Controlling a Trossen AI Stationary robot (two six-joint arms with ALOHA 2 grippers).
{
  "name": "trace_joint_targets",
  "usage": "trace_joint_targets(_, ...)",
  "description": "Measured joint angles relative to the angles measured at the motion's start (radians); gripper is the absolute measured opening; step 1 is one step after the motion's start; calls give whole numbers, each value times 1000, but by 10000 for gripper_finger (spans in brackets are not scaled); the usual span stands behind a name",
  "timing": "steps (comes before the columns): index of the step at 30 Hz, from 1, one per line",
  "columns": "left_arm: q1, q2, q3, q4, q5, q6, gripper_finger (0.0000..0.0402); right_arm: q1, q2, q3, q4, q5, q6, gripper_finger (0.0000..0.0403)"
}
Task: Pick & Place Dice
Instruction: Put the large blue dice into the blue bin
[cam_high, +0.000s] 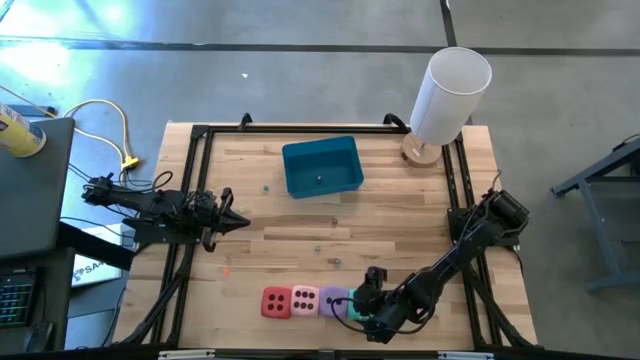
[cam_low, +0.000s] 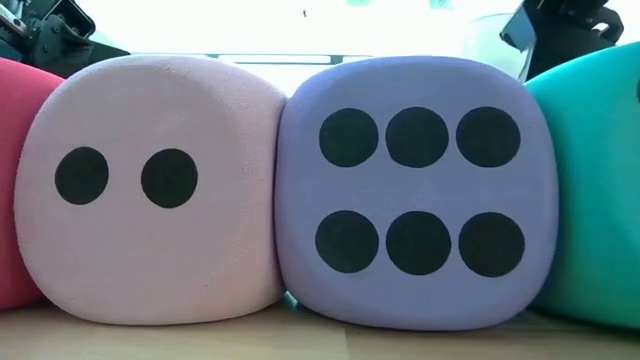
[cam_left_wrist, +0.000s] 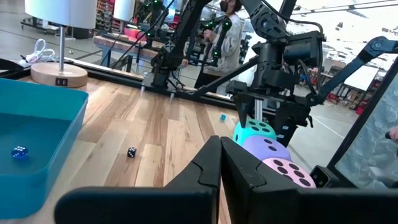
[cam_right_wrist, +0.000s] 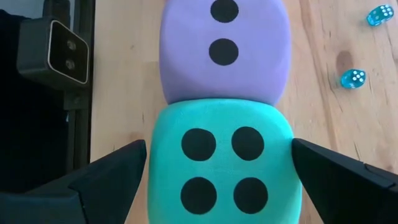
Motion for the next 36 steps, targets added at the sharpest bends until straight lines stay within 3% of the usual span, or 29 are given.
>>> trace_joint_targets(8,0,0,0,0,0,0,0,2,1,0,-29,-39,50,392)
trace_joint_targets(36,0,0,0,0,0,0,0,4,21,-4,-83,-21,59,392)
